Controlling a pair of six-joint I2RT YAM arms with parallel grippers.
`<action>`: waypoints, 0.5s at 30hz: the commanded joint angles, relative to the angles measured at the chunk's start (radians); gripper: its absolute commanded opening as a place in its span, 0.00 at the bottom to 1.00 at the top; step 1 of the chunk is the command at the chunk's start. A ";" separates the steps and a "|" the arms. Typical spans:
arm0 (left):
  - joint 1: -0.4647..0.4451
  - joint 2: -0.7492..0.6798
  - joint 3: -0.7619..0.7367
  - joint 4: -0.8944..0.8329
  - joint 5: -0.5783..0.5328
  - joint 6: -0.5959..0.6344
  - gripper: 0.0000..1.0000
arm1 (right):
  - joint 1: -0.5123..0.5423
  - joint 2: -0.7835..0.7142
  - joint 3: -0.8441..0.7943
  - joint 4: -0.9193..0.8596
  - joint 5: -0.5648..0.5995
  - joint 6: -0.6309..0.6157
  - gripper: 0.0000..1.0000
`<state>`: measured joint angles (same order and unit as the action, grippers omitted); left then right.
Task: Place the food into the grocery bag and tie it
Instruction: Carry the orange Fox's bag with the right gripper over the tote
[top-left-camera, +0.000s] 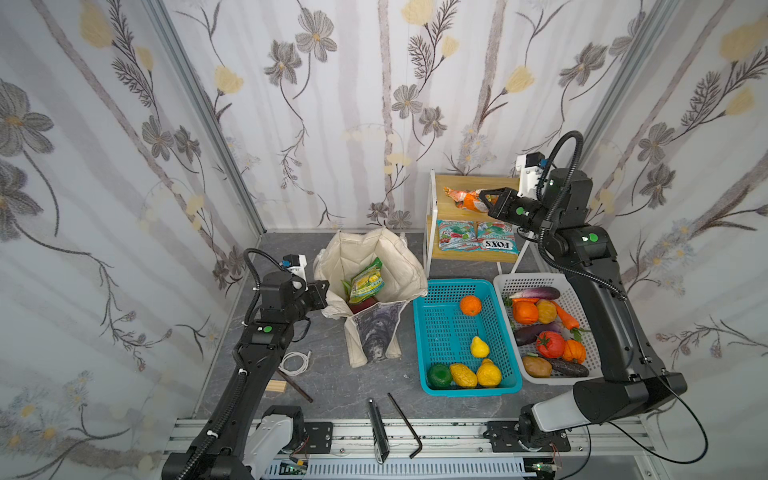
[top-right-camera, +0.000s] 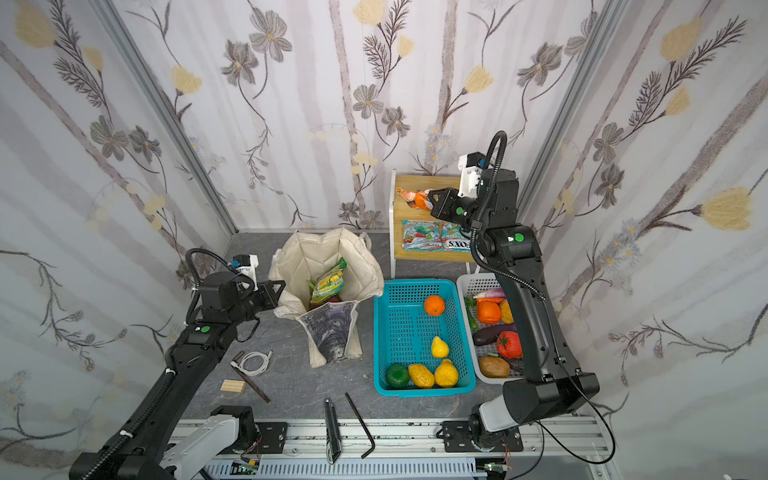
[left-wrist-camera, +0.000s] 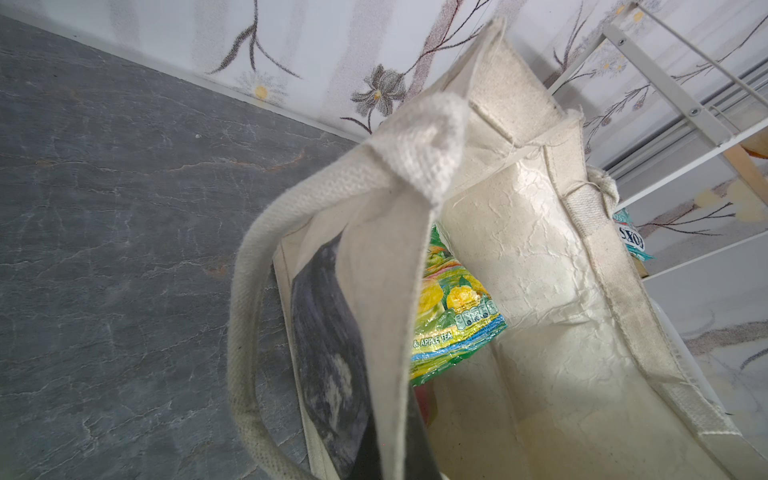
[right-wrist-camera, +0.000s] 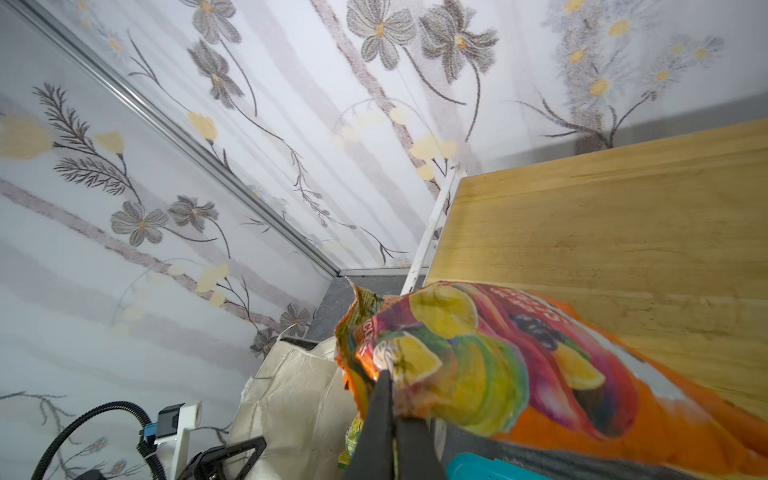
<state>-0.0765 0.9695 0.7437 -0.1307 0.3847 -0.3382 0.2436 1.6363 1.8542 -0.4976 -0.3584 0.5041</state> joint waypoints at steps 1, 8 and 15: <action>0.002 -0.002 -0.001 0.029 -0.006 0.005 0.00 | 0.077 -0.006 0.023 0.001 0.040 -0.015 0.00; 0.001 -0.002 -0.001 0.029 -0.003 0.004 0.00 | 0.300 0.012 0.017 0.018 0.102 -0.011 0.00; 0.001 -0.006 -0.003 0.029 -0.006 0.005 0.00 | 0.473 0.152 0.032 0.082 -0.013 0.009 0.00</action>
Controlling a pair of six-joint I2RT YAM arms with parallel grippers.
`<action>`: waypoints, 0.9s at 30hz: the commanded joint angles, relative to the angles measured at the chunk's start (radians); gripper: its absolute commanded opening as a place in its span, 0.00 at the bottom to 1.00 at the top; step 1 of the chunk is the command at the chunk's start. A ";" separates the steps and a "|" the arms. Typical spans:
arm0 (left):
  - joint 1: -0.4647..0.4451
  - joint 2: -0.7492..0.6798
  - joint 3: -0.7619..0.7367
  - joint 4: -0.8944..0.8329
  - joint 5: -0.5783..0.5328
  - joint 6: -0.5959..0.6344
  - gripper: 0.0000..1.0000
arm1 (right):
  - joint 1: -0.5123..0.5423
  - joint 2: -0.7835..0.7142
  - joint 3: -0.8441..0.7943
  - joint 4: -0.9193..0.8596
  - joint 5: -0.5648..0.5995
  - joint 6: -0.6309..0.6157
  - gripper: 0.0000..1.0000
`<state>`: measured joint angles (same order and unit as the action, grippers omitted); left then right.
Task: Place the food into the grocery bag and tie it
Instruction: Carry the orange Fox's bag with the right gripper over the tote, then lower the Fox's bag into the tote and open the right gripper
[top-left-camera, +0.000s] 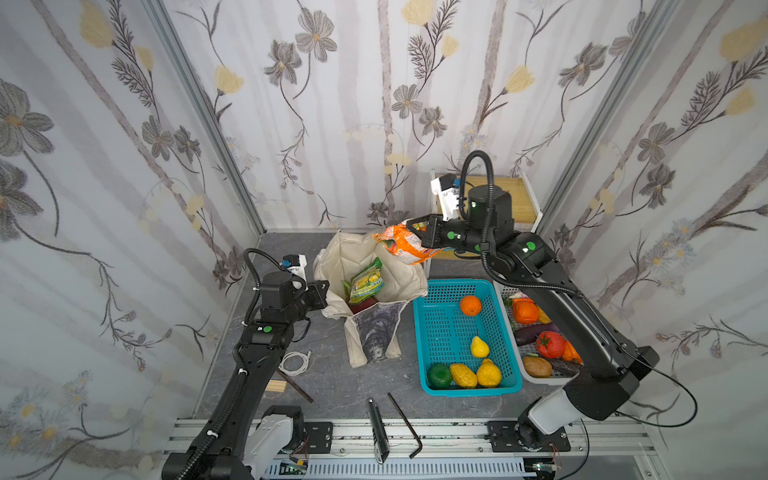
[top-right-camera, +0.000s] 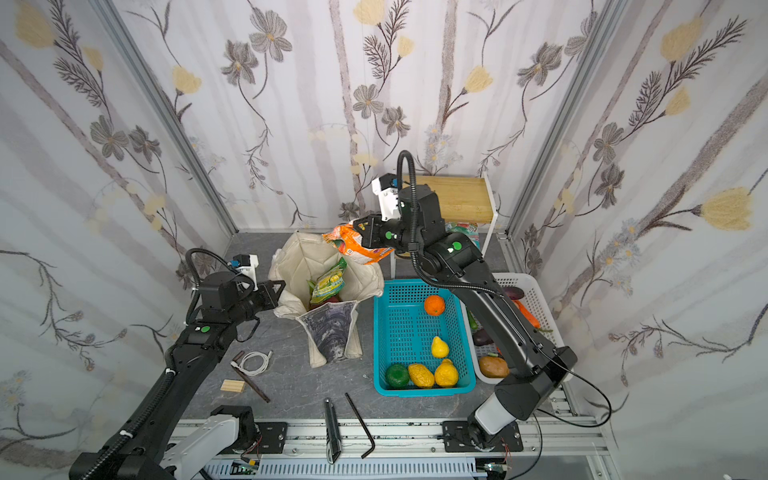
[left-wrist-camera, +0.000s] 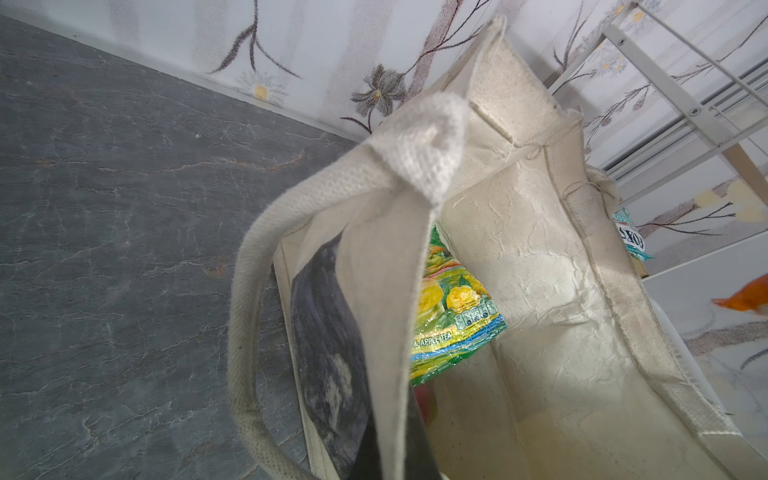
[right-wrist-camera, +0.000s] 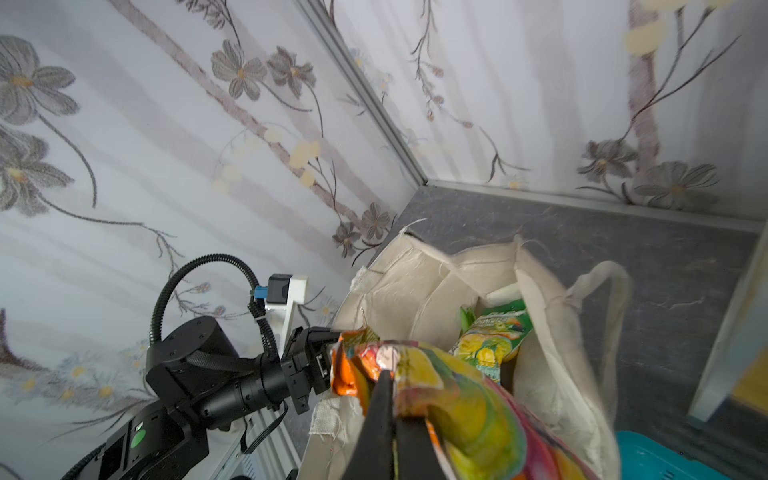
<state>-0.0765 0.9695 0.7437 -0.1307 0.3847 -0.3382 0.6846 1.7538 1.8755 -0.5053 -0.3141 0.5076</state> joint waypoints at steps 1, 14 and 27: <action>0.001 -0.006 -0.002 0.029 -0.005 0.005 0.00 | 0.052 0.059 0.015 0.094 -0.066 0.009 0.00; 0.002 -0.017 -0.005 0.029 -0.008 0.008 0.00 | 0.116 0.227 -0.140 0.105 -0.142 -0.051 0.00; 0.001 -0.023 -0.005 0.029 -0.021 0.011 0.00 | 0.112 0.179 -0.278 -0.077 0.282 -0.138 0.05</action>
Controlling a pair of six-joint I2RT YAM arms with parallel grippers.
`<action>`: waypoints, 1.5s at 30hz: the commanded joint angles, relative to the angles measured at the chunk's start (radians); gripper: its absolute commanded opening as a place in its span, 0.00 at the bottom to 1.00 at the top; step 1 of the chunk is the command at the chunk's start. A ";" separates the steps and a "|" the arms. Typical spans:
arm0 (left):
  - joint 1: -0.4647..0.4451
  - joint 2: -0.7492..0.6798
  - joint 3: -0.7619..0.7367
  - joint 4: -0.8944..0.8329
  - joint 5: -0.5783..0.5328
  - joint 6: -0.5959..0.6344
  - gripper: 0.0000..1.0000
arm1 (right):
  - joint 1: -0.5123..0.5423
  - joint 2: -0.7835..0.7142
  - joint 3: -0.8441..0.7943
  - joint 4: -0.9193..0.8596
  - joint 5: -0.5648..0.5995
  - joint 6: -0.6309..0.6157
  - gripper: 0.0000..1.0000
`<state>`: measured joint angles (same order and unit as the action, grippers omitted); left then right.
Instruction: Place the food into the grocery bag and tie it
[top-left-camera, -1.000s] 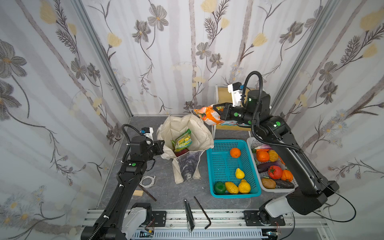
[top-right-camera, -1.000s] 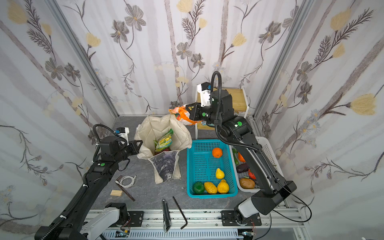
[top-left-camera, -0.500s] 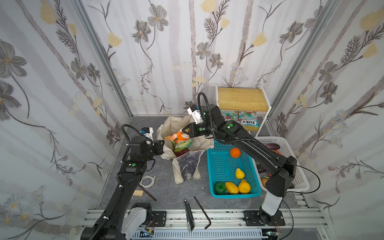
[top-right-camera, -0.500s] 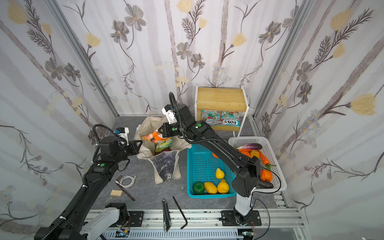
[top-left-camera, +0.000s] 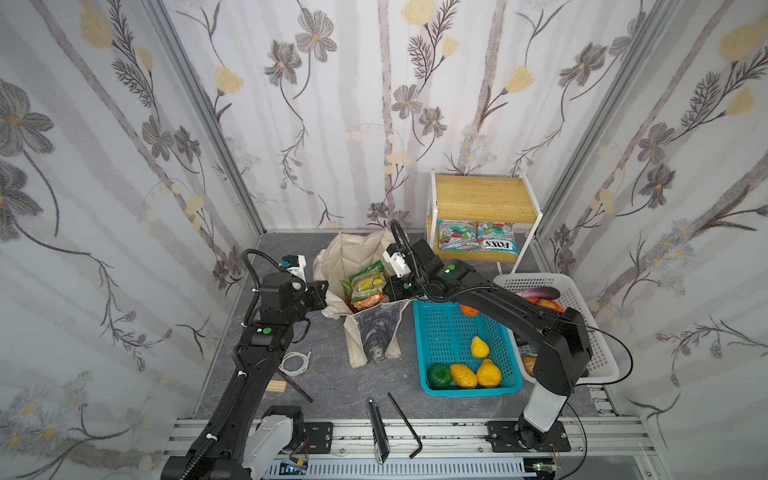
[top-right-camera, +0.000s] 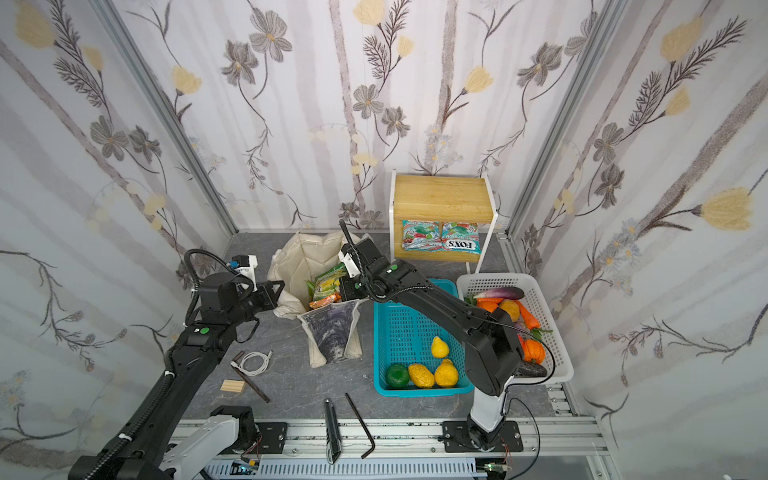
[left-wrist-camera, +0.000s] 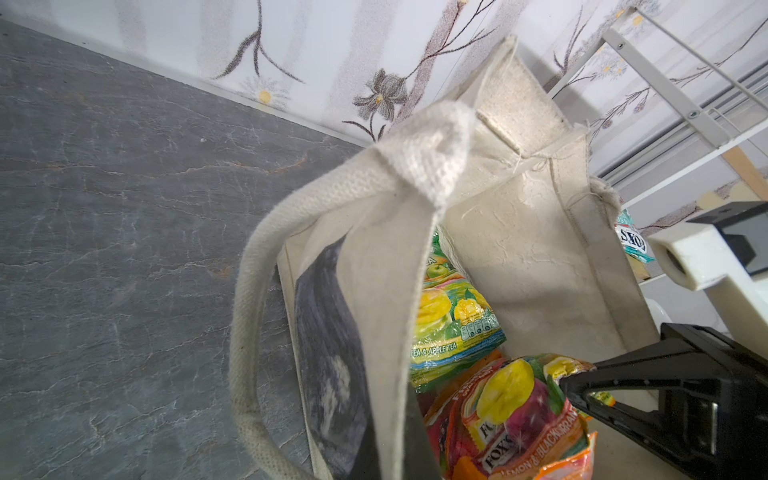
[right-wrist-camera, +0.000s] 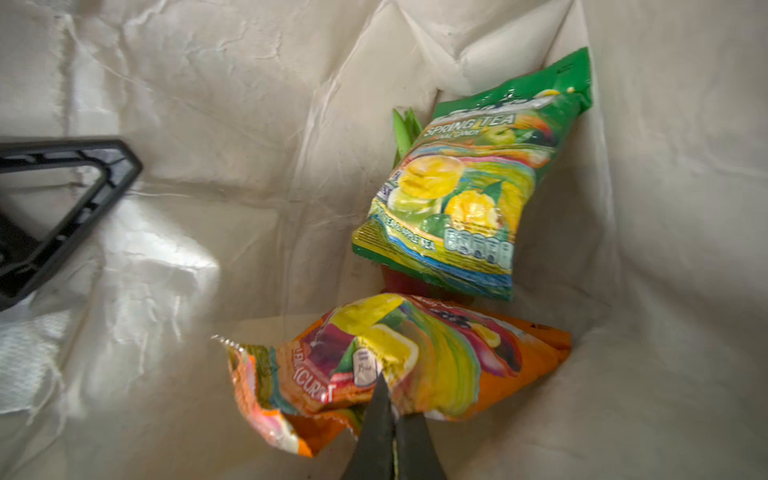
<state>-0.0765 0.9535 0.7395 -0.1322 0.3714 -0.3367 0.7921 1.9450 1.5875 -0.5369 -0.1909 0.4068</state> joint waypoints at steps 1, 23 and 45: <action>0.001 -0.008 0.000 0.031 -0.011 0.010 0.00 | 0.007 -0.018 0.009 -0.050 0.171 -0.037 0.16; 0.001 0.004 0.000 0.032 -0.020 0.008 0.00 | -0.131 -0.329 -0.371 0.301 0.129 0.187 0.95; -0.201 0.135 0.393 -0.032 0.056 -0.151 0.00 | 0.164 -0.112 0.129 0.327 0.212 0.189 0.00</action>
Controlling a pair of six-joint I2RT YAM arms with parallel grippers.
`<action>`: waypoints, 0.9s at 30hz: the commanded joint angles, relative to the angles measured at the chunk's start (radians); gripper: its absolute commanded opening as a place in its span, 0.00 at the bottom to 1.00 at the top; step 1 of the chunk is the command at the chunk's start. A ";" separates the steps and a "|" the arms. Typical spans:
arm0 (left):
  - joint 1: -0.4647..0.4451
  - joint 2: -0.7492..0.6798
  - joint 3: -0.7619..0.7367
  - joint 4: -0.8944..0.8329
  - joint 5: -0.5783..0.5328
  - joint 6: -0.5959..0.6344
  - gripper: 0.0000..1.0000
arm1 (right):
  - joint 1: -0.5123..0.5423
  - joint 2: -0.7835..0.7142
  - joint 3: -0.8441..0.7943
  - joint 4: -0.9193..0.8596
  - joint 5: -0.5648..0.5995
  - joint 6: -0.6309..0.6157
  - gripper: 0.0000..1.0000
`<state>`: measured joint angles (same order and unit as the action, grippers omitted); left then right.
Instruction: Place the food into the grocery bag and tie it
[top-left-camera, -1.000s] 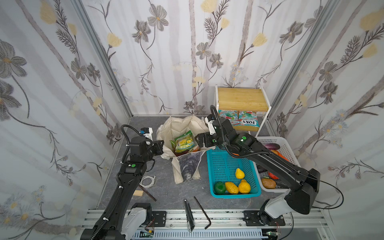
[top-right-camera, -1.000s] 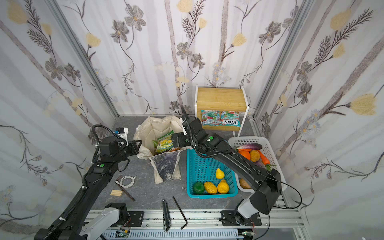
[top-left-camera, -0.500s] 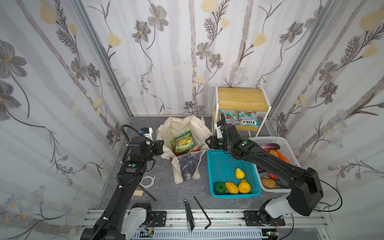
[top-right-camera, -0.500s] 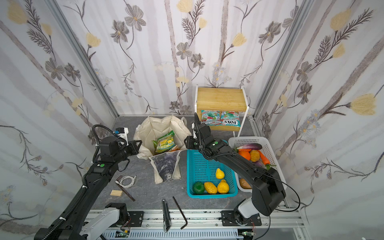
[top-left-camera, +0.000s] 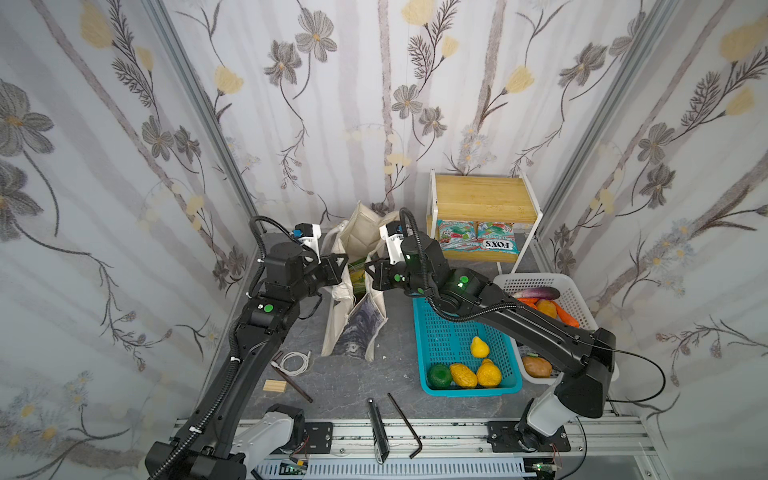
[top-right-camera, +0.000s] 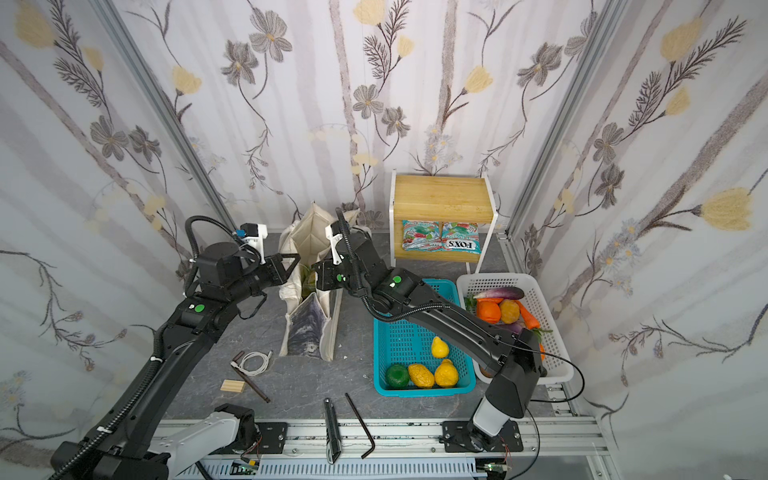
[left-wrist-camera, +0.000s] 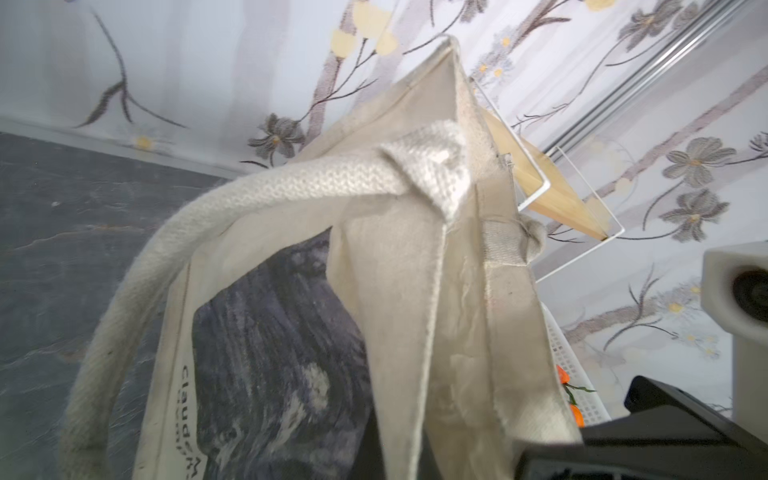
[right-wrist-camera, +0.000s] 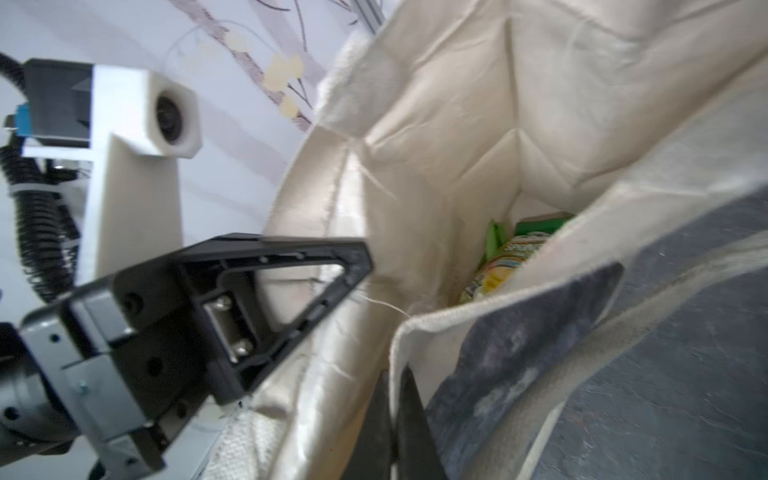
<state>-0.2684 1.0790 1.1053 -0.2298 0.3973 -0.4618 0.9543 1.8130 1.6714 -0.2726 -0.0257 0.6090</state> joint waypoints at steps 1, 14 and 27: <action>-0.008 0.005 0.024 0.066 0.016 -0.019 0.00 | 0.000 0.016 0.043 0.056 0.064 -0.018 0.00; 0.058 -0.017 -0.102 0.061 -0.100 0.049 0.00 | -0.140 -0.151 -0.297 0.136 0.053 0.021 0.00; 0.084 -0.030 -0.118 0.089 -0.091 -0.013 0.55 | -0.185 -0.091 -0.306 0.117 0.050 0.018 0.00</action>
<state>-0.1928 1.0683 0.9878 -0.2085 0.3180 -0.4553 0.7700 1.7119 1.3540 -0.2092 0.0479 0.6273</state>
